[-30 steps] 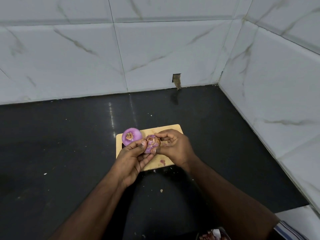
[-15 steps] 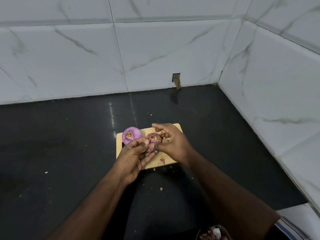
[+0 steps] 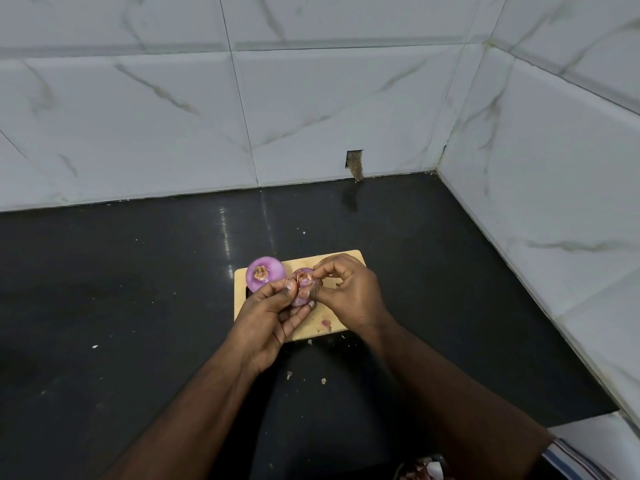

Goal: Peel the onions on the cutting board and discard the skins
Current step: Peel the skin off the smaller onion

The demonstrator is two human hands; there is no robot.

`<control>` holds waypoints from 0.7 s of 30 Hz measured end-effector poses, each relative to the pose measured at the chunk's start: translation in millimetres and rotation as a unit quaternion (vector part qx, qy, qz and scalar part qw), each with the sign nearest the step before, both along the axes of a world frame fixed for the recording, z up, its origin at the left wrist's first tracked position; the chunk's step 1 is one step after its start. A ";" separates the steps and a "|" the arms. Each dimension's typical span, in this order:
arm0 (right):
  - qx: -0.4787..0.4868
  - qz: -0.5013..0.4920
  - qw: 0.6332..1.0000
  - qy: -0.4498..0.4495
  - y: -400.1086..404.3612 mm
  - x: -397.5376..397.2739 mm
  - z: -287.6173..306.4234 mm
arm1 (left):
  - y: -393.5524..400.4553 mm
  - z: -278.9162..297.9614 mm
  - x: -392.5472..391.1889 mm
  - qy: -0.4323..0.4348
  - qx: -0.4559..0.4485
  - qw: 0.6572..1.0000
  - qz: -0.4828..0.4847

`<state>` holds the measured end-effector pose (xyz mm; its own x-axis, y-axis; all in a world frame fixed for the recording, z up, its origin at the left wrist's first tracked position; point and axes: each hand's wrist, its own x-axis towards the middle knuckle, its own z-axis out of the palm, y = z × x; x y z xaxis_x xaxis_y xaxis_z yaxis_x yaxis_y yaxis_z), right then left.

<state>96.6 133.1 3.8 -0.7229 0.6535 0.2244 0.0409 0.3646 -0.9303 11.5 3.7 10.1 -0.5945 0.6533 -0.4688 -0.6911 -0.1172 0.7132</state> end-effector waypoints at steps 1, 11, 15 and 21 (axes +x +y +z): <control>0.004 0.016 1.000 -0.014 2.4 0.8 1.0 | -0.9 -0.7 0.2 0.001 0.000 1.000 -0.003; 0.007 0.077 0.992 -0.101 11.4 3.7 8.9 | -3.3 -2.9 -2.0 0.023 -0.009 1.000 -0.017; -0.010 0.085 0.994 -0.069 9.6 2.0 8.3 | -2.4 -0.7 -3.8 0.025 -0.012 0.999 -0.021; 0.018 0.103 0.992 -0.074 10.7 1.4 8.5 | -3.3 -0.4 -3.3 0.025 -0.014 0.999 -0.024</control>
